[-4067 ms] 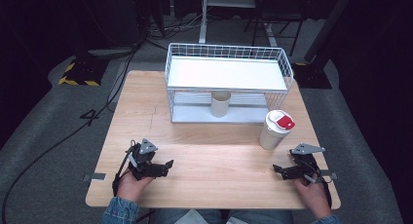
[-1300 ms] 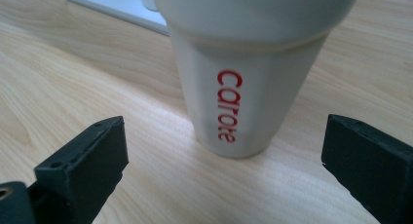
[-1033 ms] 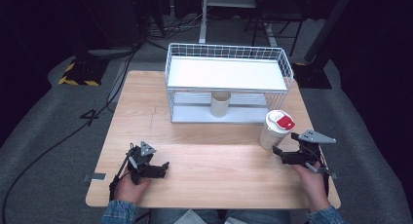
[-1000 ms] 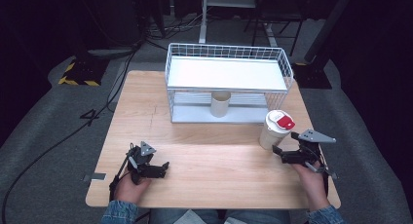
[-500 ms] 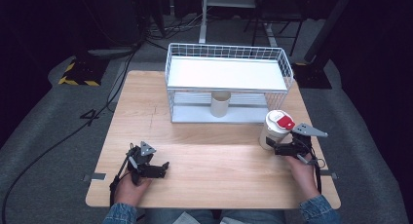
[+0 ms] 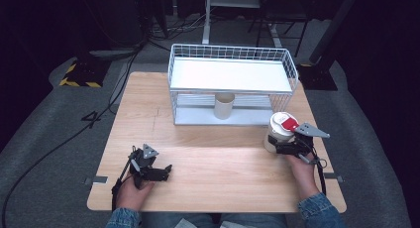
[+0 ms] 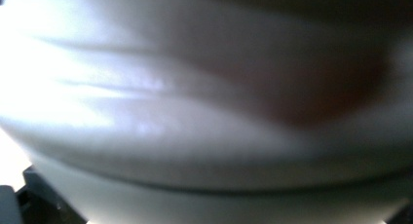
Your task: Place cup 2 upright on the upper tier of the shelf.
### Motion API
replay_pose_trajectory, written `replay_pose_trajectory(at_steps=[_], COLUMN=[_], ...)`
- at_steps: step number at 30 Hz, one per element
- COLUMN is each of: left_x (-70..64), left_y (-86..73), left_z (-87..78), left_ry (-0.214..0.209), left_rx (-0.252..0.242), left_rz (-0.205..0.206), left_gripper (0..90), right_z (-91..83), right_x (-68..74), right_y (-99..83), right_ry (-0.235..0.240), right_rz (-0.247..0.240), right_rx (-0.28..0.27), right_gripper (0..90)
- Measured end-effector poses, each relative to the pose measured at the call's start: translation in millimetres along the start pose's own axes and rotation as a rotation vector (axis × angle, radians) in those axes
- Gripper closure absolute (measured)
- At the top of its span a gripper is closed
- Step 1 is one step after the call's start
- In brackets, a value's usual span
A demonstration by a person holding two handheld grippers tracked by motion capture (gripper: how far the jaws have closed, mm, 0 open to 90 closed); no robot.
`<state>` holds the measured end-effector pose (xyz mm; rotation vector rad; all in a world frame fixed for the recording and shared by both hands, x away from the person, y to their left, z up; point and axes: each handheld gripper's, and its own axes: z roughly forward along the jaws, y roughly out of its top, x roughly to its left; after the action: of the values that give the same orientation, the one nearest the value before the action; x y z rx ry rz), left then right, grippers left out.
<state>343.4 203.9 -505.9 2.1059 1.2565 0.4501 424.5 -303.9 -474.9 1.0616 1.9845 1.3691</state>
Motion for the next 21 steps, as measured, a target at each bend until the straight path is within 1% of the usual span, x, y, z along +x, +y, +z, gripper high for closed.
replay_pose_trajectory(at_steps=[6, 8, 13, 21], left_x=[0.0, -0.1, 0.0, 0.0], left_y=[0.0, 0.0, 0.0, 0.0], left_z=[0.0, 0.0, 0.0, -0.1], left_ry=[0.0, -0.001, 0.0, 0.0], left_rx=[0.0, 0.0, 0.0, 0.0], left_rz=[0.0, -0.001, 0.0, 0.0], left_gripper=[3.0, 3.0, 3.0, 3.0], right_z=[1.3, 1.0, 0.2, -0.2], right_x=[1.1, 2.1, 3.5, 4.4], right_y=[0.0, 0.1, -0.1, 0.1], right_ry=[-0.002, 0.008, -0.005, -0.012], right_rz=[-0.01, -0.021, -0.028, -0.032], right_rx=[-0.018, -0.018, -0.018, -0.018], right_gripper=[3.7, 7.8, 8.7, 9.0])
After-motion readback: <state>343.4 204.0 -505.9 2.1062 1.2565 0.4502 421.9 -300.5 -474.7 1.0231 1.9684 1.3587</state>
